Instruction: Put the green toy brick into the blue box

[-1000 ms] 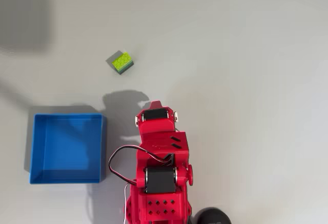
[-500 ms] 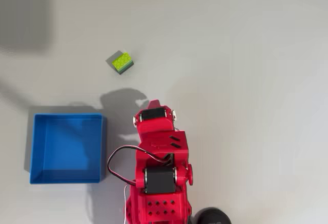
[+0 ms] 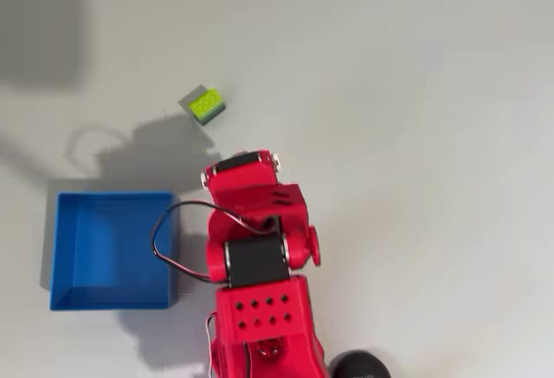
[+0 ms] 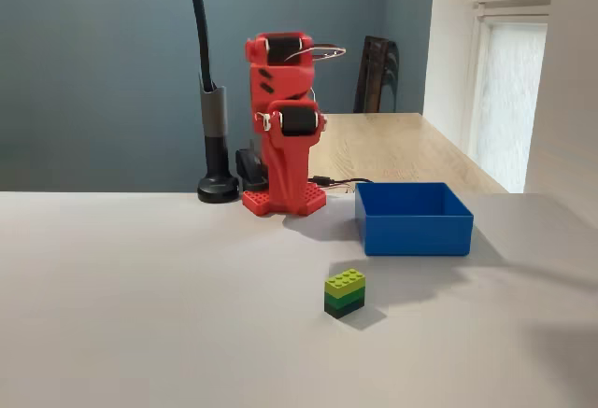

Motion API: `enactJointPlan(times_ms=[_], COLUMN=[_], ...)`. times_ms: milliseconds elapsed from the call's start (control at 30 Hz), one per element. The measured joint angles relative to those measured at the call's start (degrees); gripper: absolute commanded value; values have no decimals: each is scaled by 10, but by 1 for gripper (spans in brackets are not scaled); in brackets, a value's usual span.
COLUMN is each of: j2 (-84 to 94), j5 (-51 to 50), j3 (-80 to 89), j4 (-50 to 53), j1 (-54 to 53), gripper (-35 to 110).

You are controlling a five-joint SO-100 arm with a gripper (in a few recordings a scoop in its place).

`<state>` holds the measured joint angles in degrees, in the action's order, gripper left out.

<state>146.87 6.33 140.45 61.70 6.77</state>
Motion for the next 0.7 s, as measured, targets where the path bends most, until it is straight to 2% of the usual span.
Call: enactJointPlan(times_ms=[333, 700], j2=[-273, -493], j5=[11, 11], j3=[-265, -433], j4=[144, 160], j1=[31, 48], gripper=[31, 34])
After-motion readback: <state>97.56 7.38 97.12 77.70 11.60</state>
